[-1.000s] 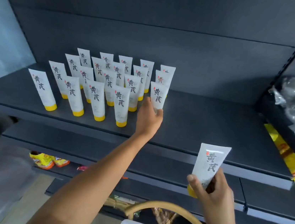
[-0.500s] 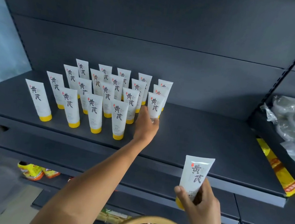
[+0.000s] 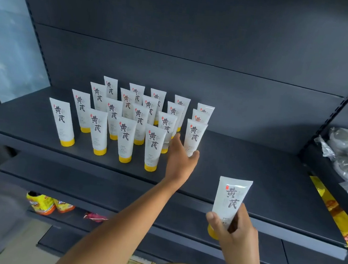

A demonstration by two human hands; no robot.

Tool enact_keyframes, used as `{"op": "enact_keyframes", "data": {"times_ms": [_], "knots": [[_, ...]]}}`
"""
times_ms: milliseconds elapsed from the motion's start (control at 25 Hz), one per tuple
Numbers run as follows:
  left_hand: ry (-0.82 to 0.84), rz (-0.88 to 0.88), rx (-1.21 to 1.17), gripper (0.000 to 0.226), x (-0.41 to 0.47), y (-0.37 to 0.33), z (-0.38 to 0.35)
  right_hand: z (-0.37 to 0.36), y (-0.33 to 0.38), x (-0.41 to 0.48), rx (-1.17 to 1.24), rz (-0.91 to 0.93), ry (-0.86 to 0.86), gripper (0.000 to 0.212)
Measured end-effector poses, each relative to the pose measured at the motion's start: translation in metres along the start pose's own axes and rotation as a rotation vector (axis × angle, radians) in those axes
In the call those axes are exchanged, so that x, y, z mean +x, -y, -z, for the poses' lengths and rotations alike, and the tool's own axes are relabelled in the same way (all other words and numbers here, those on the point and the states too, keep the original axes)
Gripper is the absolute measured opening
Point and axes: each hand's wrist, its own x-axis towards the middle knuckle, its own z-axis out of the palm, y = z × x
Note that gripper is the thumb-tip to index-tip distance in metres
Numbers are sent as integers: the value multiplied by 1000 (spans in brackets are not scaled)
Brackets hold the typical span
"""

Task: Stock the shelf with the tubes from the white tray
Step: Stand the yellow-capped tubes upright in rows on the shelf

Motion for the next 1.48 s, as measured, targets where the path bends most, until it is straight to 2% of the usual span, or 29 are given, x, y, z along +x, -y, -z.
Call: {"op": "enact_keyframes", "data": {"times_ms": [80, 160, 200, 320, 520, 680, 800, 920, 1080, 1480], "knots": [[-103, -1, -118, 57, -29, -5, 10, -2, 8, 11, -5, 11, -2, 28], [-142, -33, -331, 30, -62, -10, 20, -7, 17, 27, -9, 29, -13, 28], [-117, -25, -417, 25, -75, -12, 25, -12, 21, 36, -12, 38, -7, 29], [-6, 36, -526, 31, -94, -9, 33, -35, 28, 66, -44, 35, 54, 34], [43, 16, -515, 38, -95, -9, 48, -77, 28, 95, -50, 8, 181, 50], [53, -13, -500, 44, -82, -5, 59, -96, 35, 100, -57, 6, 192, 34], [46, -7, -488, 38, -77, 2, 62, -104, 37, 103, -108, 64, 220, 32], [60, 3, -491, 26, -76, 14, 63, -104, 26, 104, -197, 142, 228, 38], [132, -18, -483, 16, -80, 28, 64, -105, 12, 104, -267, 108, 189, 44], [199, 50, -451, 45, -77, 49, 61, -112, 10, 100, -291, 82, 140, 36]]}}
